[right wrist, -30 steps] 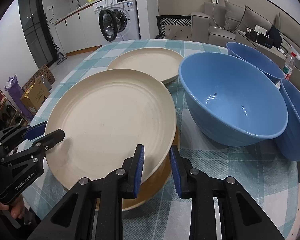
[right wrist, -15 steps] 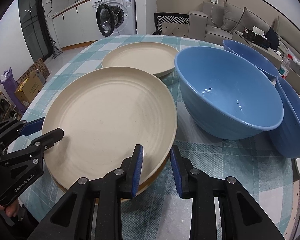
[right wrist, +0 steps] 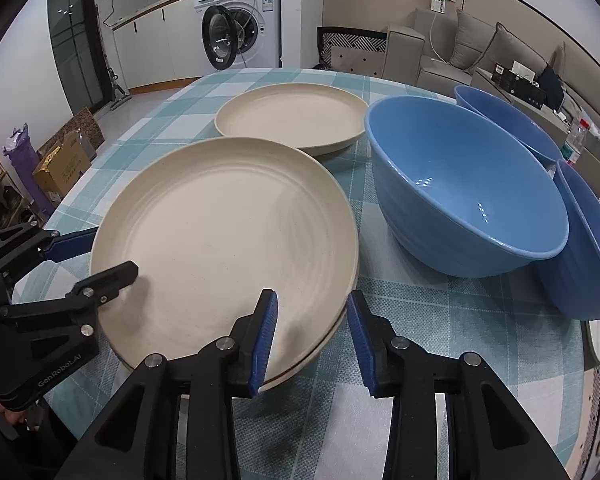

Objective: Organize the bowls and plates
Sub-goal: 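Lower the plate onto the other plate and open both grippers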

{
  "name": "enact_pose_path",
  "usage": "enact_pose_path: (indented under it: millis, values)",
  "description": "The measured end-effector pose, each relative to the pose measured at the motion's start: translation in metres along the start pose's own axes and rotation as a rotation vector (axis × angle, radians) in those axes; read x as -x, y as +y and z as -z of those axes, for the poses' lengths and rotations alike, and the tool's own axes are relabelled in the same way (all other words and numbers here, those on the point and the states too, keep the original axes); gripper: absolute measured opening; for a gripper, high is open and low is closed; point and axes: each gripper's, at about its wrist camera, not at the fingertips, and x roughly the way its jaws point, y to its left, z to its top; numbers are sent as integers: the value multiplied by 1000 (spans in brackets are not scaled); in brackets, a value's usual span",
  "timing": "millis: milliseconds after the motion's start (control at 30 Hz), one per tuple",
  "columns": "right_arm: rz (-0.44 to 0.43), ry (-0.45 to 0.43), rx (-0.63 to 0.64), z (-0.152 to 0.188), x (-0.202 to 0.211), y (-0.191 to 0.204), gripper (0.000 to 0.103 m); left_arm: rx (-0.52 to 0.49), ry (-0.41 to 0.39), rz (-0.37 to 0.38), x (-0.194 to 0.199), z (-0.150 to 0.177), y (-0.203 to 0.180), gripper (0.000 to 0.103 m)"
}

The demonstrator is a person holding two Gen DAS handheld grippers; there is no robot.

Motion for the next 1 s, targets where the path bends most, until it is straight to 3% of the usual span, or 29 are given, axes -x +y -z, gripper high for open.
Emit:
enact_pose_path:
  millis: [367,533,600,633,667,767,800,867,1000]
  values:
    - [-46,-36,-3,0,7,-2,50,45,-3,49,-2,-1,8,52]
    - [-86,-117,-11,-6,25,-6,68,113,-45,95,5,-5,21,56]
    - [-104,-158,-4,-8,34,-4,83,155,-65,112,8,-7,29,62]
    - [-107,-178,3,-10,38,-3,85,174,-71,121,9,-7,33,65]
    - [-104,-194,7,-11,42,-2,89,194,-77,128,10,-8,37,76]
    - [-91,-237,3,-15,48,-1,100,238,-94,137,11,-10,48,88]
    - [-90,-245,-6,-17,49,-2,102,248,-97,142,11,-10,51,97]
    - [-91,-247,-19,-19,49,-4,102,266,-113,146,11,-11,55,103]
    - [-67,-254,-35,-30,48,-4,102,291,-142,169,10,-14,62,103]
